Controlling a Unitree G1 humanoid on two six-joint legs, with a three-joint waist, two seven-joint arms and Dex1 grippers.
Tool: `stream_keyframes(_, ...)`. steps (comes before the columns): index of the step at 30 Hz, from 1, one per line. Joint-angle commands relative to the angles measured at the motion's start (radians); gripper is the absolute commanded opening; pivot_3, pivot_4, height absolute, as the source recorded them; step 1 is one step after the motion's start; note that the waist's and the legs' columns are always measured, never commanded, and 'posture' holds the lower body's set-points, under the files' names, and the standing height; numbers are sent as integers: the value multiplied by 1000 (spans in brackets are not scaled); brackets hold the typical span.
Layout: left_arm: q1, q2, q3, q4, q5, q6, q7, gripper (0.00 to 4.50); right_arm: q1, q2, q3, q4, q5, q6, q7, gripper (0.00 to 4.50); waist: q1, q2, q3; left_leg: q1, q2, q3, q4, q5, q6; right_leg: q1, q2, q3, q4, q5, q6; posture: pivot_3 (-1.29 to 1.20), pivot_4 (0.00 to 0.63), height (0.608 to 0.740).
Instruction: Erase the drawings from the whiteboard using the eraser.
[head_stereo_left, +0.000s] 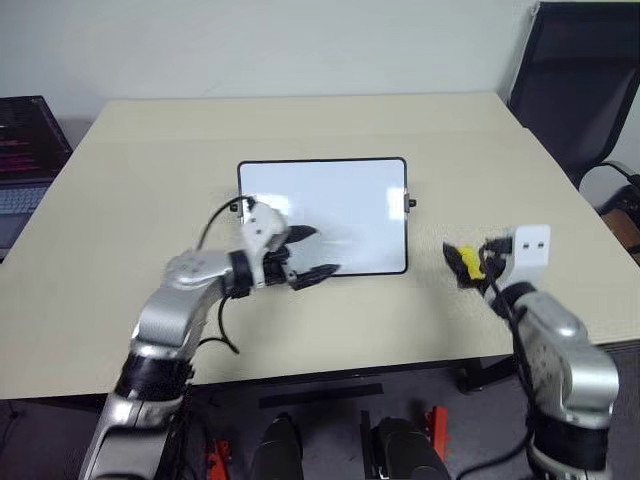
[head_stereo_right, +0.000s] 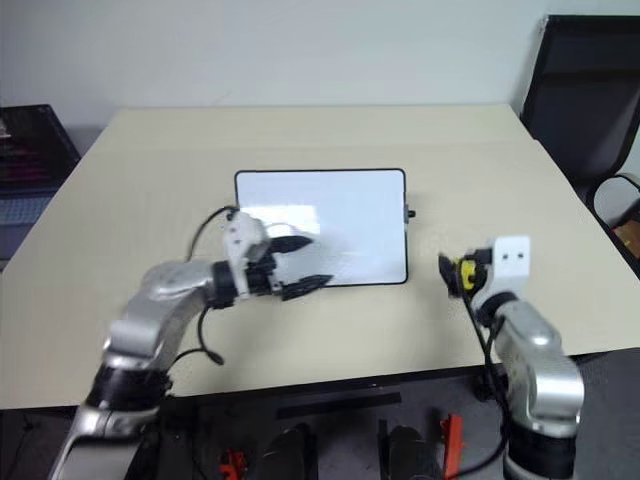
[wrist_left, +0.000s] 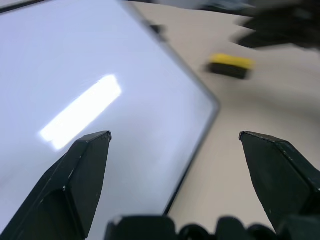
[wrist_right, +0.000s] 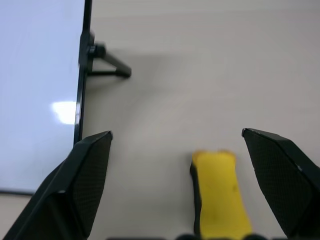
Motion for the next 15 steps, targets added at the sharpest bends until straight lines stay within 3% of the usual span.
stream_keyframes(1, 89, -64, 153, -165, -20, 24, 206, 4500, 93, 22, 12, 28, -59, -305, -28, 4484, 4, 0, 0, 0, 0, 0, 1, 0, 0, 0, 0, 0, 0, 0, 1, 0, 150, 740)
stream_keyframes(3, 166, -129, 219, -213, 15, -3, 335, 4500, 142, 31, -5, 82, -62, -424, -33, 4484, 7, 0, 0, 2, 0, 0, 4, 0, 0, 3, -1, 0, -1, 1, 2, 0, 150, 740)
stream_keyframes(9, 445, -294, 239, -273, 139, -127, 563, 4500, 121, 19, -81, 277, 36, -579, 14, 4484, 4, 0, -1, 6, 0, 0, 14, 0, 1, 14, -2, 2, -9, 6, -2, 0, 150, 740)
stream_keyframes(15, 498, -362, 221, -287, 168, -178, 658, 4500, 78, -58, -93, 383, 83, -612, 101, 4484, 22, 0, -1, 4, 0, 0, 14, -2, -2, 10, -2, 1, -16, 9, -2, 0, 150, 740)
